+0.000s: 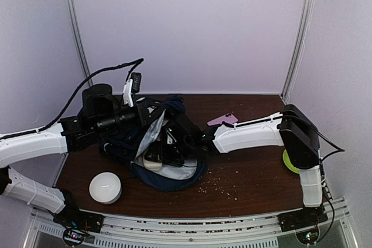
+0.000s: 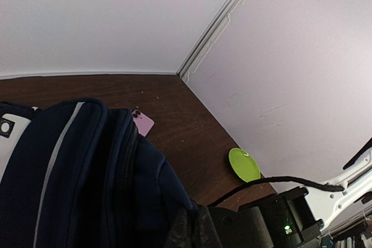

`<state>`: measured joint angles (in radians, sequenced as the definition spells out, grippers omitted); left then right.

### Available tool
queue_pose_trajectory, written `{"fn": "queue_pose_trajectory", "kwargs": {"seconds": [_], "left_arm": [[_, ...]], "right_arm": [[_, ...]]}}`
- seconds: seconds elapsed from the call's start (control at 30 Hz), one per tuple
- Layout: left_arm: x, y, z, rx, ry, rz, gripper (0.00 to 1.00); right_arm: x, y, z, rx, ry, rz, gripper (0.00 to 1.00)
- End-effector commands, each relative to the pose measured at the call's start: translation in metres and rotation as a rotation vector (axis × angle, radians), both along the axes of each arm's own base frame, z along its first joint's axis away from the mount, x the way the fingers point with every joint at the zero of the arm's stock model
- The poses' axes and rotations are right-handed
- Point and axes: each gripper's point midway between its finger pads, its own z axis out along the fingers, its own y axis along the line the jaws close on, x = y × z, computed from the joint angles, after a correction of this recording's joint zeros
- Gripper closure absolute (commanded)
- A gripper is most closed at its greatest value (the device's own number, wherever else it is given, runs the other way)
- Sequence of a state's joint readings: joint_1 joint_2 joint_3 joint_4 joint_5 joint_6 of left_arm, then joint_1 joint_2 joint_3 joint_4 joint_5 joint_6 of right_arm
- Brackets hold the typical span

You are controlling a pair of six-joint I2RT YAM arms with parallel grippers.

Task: Pack the student bag
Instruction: Place the stationery in the student bag.

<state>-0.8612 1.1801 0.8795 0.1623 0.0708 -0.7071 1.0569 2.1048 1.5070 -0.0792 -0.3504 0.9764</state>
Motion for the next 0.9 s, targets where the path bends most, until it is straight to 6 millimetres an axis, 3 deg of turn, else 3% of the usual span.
{"fn": "queue_pose_trajectory", "kwargs": {"seconds": [0.0,0.17,0.37,0.5,0.7,0.87], "left_arm": [[-0.009,-0.002,0.091,-0.22,-0.185,-0.036,1.0],[-0.01,-0.003,0.092,-0.223,-0.187,-0.043,1.0],[-0.01,-0.001,0.089,-0.217,-0.184,-0.035,1.0],[-0.01,-0.002,0.089,-0.221,-0.181,-0.042,1.0],[-0.011,-0.007,0.086,-0.229,-0.164,-0.062,1.0],[-0.011,-0.007,0.082,-0.227,-0.154,-0.06,1.0]], "right_arm": [[-0.002,0.002,-0.026,-0.081,0.002,0.008,0.19],[0.002,-0.005,-0.051,-0.149,0.004,-0.014,0.32],[0.019,-0.022,-0.051,-0.205,-0.072,-0.056,0.47],[0.034,-0.015,-0.033,-0.089,-0.077,-0.062,0.52],[0.039,0.025,0.013,0.136,-0.039,-0.016,0.64],[0.046,0.032,0.048,0.303,-0.022,-0.069,0.72]]}}
